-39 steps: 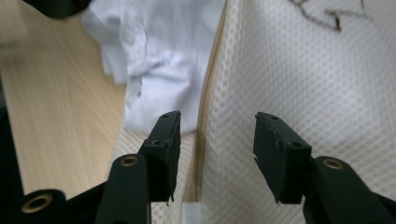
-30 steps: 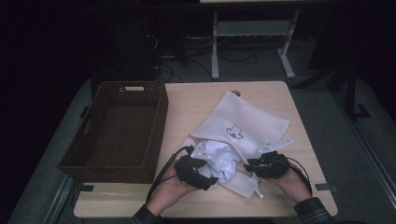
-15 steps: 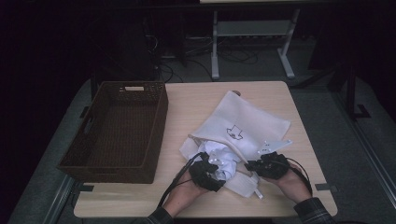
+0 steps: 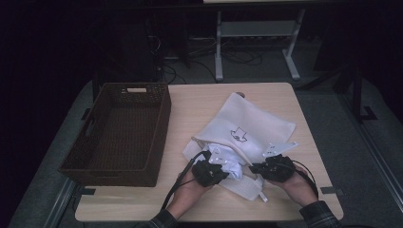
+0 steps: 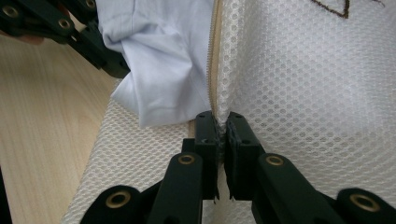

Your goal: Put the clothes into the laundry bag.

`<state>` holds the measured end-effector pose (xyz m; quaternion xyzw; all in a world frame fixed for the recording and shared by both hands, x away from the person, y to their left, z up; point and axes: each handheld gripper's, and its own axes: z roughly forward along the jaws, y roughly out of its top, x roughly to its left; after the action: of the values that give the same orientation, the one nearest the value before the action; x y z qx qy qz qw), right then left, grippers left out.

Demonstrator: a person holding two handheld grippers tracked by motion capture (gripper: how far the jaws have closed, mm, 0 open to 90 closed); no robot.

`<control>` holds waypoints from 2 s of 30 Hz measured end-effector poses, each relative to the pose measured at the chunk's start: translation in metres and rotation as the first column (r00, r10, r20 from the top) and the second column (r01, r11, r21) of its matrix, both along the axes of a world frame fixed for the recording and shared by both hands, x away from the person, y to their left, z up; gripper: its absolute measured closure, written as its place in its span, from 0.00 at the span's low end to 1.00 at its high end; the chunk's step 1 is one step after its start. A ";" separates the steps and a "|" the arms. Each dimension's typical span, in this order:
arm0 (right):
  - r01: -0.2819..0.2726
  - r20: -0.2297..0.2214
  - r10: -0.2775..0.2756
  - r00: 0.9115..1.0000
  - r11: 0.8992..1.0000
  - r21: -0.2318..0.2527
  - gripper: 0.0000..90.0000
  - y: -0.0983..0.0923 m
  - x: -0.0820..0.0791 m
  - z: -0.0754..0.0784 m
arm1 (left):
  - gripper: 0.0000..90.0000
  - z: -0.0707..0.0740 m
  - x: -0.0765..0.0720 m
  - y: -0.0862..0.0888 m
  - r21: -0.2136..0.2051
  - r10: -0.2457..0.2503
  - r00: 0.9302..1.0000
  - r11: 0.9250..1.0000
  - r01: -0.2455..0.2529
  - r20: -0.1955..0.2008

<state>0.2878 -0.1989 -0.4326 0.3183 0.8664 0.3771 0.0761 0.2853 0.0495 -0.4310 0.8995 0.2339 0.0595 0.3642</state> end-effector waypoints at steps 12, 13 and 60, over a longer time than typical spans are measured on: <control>0.005 0.030 -0.007 1.000 0.999 0.042 0.94 -0.006 -0.003 0.011 | 0.98 0.021 0.017 -0.026 -0.011 0.014 0.996 1.000 -0.013 0.084; 0.006 0.032 -0.007 0.999 0.999 0.043 0.94 -0.006 -0.003 0.012 | 0.98 0.019 0.020 -0.028 -0.004 0.017 0.996 1.000 -0.017 0.090; 0.001 0.030 -0.002 1.000 0.999 0.039 0.94 -0.010 -0.001 0.013 | 0.57 0.042 0.018 0.022 0.004 0.104 0.992 0.994 -0.105 0.076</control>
<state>0.2873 -0.2085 -0.4193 0.3149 0.8574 0.3984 0.0831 0.3035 0.0717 -0.3891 0.8847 0.2664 0.1136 0.3654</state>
